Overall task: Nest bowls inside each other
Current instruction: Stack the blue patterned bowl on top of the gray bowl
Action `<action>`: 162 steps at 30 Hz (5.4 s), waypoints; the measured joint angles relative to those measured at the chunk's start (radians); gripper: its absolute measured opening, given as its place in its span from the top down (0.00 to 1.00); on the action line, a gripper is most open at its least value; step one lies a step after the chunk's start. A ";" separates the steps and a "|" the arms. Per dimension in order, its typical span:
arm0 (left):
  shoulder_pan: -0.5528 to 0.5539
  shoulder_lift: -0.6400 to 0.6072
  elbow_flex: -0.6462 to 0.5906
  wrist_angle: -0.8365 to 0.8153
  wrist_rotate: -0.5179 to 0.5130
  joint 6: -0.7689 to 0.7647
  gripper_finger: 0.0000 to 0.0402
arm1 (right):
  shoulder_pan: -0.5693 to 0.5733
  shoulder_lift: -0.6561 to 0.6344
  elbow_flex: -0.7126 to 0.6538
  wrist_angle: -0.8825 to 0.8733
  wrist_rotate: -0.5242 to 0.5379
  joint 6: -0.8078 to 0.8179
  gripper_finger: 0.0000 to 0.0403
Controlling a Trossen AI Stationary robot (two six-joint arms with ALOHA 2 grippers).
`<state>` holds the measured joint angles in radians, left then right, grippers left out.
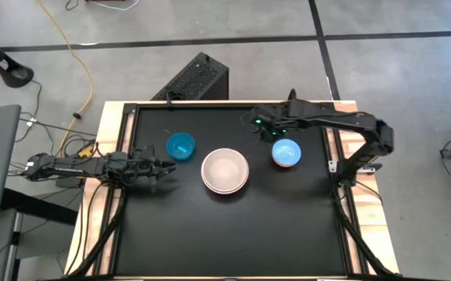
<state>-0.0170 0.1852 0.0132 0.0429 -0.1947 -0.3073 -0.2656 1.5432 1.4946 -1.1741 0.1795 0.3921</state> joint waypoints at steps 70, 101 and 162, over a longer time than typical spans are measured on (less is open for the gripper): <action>0.000 0.000 0.000 0.000 0.000 0.009 0.78 | -0.265 -0.108 -0.698 0.303 -0.129 0.051 0.53; 0.000 0.000 0.000 0.000 -0.002 0.011 0.78 | 0.098 -0.199 -0.254 0.347 -0.114 0.262 0.98; 0.000 0.000 0.000 0.000 0.006 -0.003 0.78 | 0.196 0.395 0.157 0.296 -0.058 0.282 0.83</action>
<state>-0.0170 0.1852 0.0132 0.0425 -0.1890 -0.3105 -0.0696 1.9381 1.6512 -0.8785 0.1213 0.6746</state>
